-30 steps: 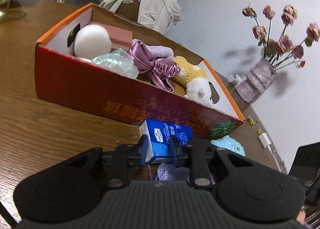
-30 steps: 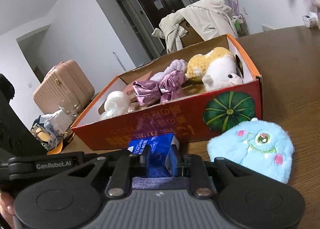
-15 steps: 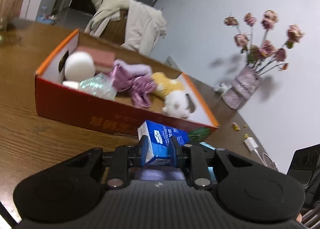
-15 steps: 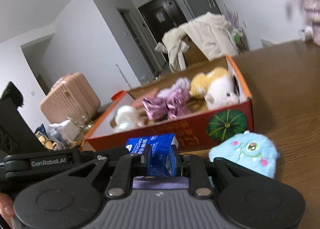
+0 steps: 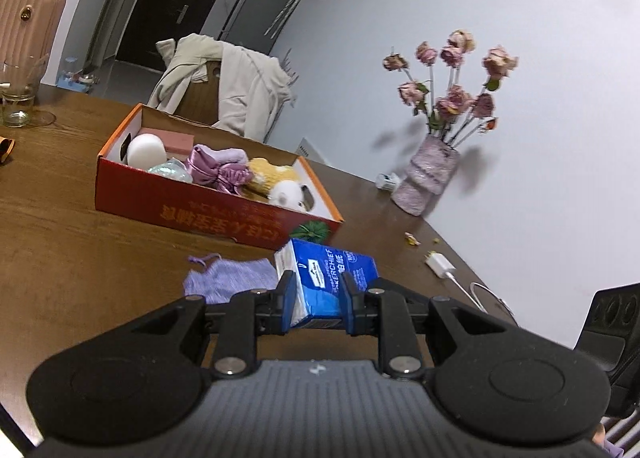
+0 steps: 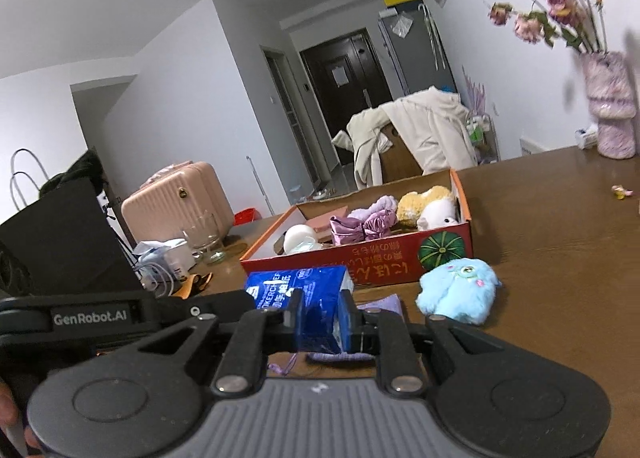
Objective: Organize soft objects
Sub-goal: 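Carry the blue carton into the box beside the plush and release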
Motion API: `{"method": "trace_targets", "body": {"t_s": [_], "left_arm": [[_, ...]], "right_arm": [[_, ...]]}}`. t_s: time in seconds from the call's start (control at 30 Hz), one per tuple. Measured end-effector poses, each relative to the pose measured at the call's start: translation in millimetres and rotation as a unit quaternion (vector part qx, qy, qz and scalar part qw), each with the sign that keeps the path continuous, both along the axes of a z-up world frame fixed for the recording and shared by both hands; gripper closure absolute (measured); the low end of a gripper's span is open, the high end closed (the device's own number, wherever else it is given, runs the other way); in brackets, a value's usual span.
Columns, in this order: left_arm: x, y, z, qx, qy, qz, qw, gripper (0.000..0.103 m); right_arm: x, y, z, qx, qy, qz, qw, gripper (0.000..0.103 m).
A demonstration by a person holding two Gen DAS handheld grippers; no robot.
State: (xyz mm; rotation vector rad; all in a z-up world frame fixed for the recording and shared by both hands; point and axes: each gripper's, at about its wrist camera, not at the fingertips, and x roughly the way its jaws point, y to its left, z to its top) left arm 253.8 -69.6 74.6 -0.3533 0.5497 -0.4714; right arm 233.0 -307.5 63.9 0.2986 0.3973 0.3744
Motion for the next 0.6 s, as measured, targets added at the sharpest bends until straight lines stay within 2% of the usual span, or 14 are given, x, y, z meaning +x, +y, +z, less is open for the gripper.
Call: {"method": "trace_targets", "body": {"t_s": [0.13, 0.3, 0.43, 0.6], "left_arm": [[-21.0, -3.0, 2.5, 0.0, -0.007, -0.007, 1.0, 0.08], [-27.5, -7.1, 5.9, -0.005, -0.013, -0.011, 0.9998, 0.08], [-11.9, -13.6, 5.7, -0.007, -0.009, -0.014, 0.9998, 0.08], [30.2, -25.0, 8.4, -0.009, -0.001, -0.011, 0.9999, 0.08]], "right_arm": [[-25.1, -3.6, 3.6, 0.002, -0.011, -0.007, 1.0, 0.088], [-34.0, -10.5, 5.1, 0.011, -0.013, -0.012, 1.0, 0.088], [-26.1, -16.6, 6.3, 0.013, -0.014, -0.018, 1.0, 0.088], [10.0, -27.9, 11.2, 0.016, -0.006, -0.02, 1.0, 0.088]]}}
